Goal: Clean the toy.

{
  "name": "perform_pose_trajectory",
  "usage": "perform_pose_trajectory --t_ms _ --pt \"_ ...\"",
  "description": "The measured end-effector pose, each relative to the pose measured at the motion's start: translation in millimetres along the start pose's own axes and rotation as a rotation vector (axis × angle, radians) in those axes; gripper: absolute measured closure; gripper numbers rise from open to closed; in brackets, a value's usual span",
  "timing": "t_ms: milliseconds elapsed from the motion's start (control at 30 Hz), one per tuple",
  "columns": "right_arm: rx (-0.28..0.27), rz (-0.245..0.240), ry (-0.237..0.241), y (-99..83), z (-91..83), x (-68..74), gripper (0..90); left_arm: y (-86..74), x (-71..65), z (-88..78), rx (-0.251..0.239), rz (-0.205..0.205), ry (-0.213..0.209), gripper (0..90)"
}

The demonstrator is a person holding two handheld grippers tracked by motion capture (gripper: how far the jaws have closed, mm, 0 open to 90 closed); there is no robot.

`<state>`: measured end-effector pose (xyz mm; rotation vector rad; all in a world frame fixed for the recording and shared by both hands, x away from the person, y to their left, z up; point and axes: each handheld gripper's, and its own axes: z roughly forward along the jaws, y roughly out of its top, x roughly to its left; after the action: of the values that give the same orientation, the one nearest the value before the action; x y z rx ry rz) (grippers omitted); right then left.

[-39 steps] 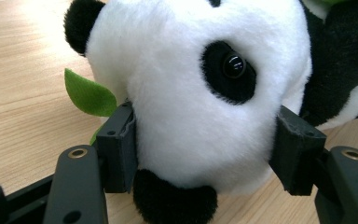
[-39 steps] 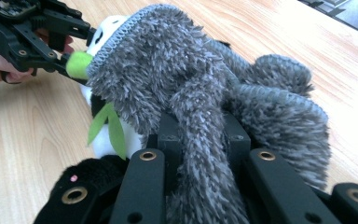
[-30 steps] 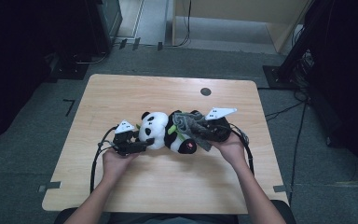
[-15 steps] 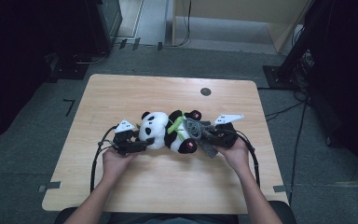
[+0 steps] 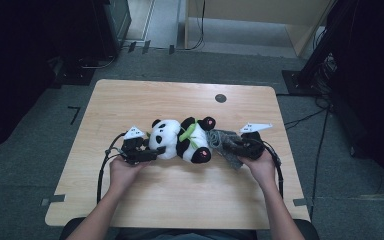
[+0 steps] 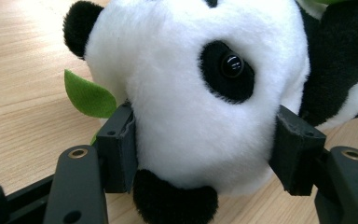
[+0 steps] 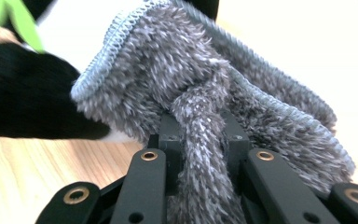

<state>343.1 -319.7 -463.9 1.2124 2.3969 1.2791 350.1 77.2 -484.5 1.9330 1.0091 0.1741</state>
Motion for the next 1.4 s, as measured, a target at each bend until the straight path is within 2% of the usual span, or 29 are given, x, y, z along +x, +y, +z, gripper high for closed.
perform_pose_trajectory --t_ms 300,467,633,900,1133,1300,1400 --pt "-0.102 -0.053 0.024 30.1 -17.7 22.9 76.9 -2.5 -2.4 -0.1 -0.012 0.005 0.012 34.1" --pt "-0.125 -0.096 0.040 49.2 -11.9 35.4 76.9 -4.1 -5.3 0.0 -0.019 0.010 0.025 33.9" --pt "-0.137 -0.104 0.063 56.2 0.1 42.2 76.9 -6.7 -7.5 0.0 -0.029 0.011 0.037 33.8" --pt "-0.124 -0.081 0.095 49.0 22.1 40.0 74.4 -7.3 -7.0 0.7 -0.034 0.004 0.036 33.7" --pt "-0.114 -0.106 0.054 33.5 26.7 36.3 75.7 -6.6 -6.9 1.3 -0.028 0.003 0.031 33.7" --pt "-0.094 -0.064 0.043 22.1 24.2 29.9 76.4 -6.0 -5.9 1.2 -0.023 0.002 0.027 33.6" --pt "-0.053 -0.042 0.025 16.7 22.2 24.8 76.6 -5.3 -4.7 1.2 -0.020 -0.001 0.021 33.5"
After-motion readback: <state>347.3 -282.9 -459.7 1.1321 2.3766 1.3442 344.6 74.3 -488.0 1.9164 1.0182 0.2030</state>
